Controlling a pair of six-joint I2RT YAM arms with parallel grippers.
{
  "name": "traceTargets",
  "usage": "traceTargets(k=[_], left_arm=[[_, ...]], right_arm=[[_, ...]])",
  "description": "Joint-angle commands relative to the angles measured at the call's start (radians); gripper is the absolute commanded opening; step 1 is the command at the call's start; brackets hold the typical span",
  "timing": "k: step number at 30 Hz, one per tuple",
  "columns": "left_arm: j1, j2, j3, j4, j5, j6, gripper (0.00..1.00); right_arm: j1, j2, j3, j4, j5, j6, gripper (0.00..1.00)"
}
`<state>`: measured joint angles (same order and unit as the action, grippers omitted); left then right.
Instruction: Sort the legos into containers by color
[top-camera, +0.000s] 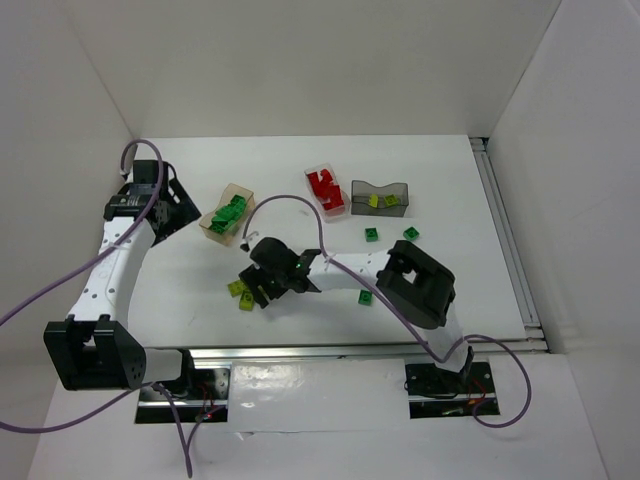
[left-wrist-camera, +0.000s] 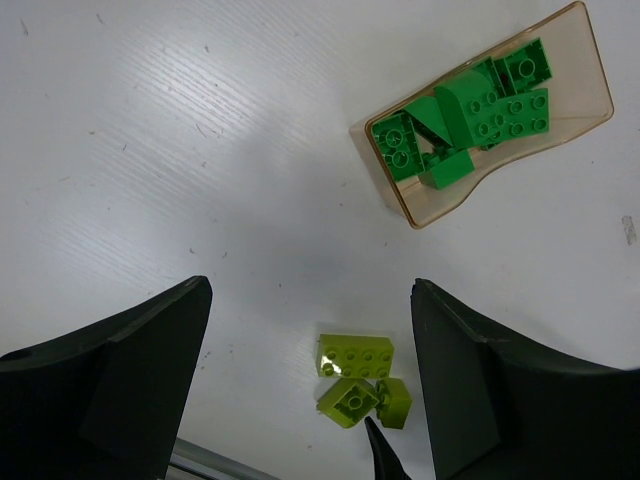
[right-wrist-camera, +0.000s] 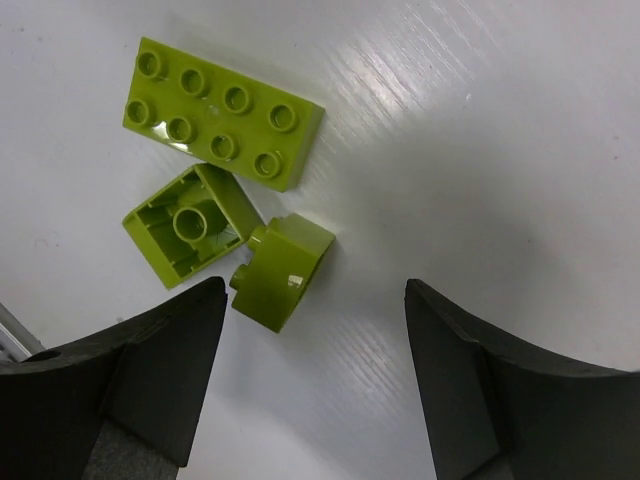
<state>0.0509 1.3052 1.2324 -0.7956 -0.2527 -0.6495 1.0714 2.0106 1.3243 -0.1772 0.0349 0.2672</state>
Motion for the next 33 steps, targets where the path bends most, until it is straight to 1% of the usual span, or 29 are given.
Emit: traceTargets(k=[1, 2, 5, 10, 11, 13, 14, 17, 18, 19, 20, 22, 23, 24, 27, 29, 33], left_arm=[[0.003, -0.029, -0.004, 0.013, 0.013, 0.031, 0.9], [0.003, -0.038, -0.014, 0.013, 0.013, 0.031, 0.9], [0.003, -0.038, -0.023, 0.022, 0.013, 0.031, 0.9], [0.003, -0.038, -0.024, 0.022, 0.013, 0.04, 0.89], [0.003, -0.047, -0.024, 0.022, 0.013, 0.04, 0.89], [0.003, -0.047, -0.024, 0.022, 0.013, 0.04, 0.89], [0.003, -0.047, -0.024, 0.022, 0.013, 0.04, 0.89], [0.003, -0.047, -0.024, 0.022, 0.013, 0.05, 0.89], [0.003, -0.047, -0.024, 0.022, 0.013, 0.05, 0.89], [0.003, -0.047, -0.024, 0.022, 0.013, 0.05, 0.89], [0.003, -0.047, -0.036, 0.033, 0.026, 0.05, 0.89], [0.003, -0.047, -0.045, 0.044, 0.038, 0.05, 0.89], [0.003, -0.047, -0.045, 0.044, 0.038, 0.05, 0.88], [0.003, -0.047, -0.045, 0.044, 0.038, 0.05, 0.88], [0.003, -0.047, -0.045, 0.044, 0.038, 0.059, 0.88], [0.003, -0.047, -0.045, 0.044, 0.038, 0.059, 0.88], [0.003, -0.047, -0.045, 0.044, 0.038, 0.059, 0.88]], right_arm=[[0.001, 0.037, 0.053, 0.019, -0.012, -0.017, 0.79], [0.001, 0.037, 0.053, 0.019, 0.005, -0.017, 0.79], [0.001, 0.062, 0.09, -0.001, 0.048, 0.003, 0.75], [0.001, 0.088, 0.15, -0.036, 0.1, 0.003, 0.56], [0.001, 0.077, 0.15, -0.045, 0.129, 0.003, 0.48], [0.001, 0.039, 0.15, -0.057, 0.163, -0.006, 0.4], [-0.008, 0.021, 0.15, -0.067, 0.192, -0.006, 0.39], [-0.079, -0.079, 0.087, -0.079, 0.243, 0.019, 0.39], [-0.105, -0.111, 0.061, -0.059, 0.262, 0.032, 0.39], [-0.161, -0.18, -0.007, -0.036, 0.284, 0.047, 0.39], [-0.194, -0.211, -0.04, 0.002, 0.319, 0.081, 0.39], [-0.264, -0.262, -0.109, 0.013, 0.356, 0.121, 0.39], [-0.333, -0.298, -0.123, 0.025, 0.37, 0.15, 0.39], [-0.368, -0.312, -0.132, 0.025, 0.4, 0.164, 0.39], [-0.496, -0.322, -0.143, 0.025, 0.428, 0.19, 0.39], [-0.578, -0.299, -0.109, 0.016, 0.441, 0.19, 0.39], [-0.681, -0.242, -0.051, 0.005, 0.454, 0.19, 0.39]])
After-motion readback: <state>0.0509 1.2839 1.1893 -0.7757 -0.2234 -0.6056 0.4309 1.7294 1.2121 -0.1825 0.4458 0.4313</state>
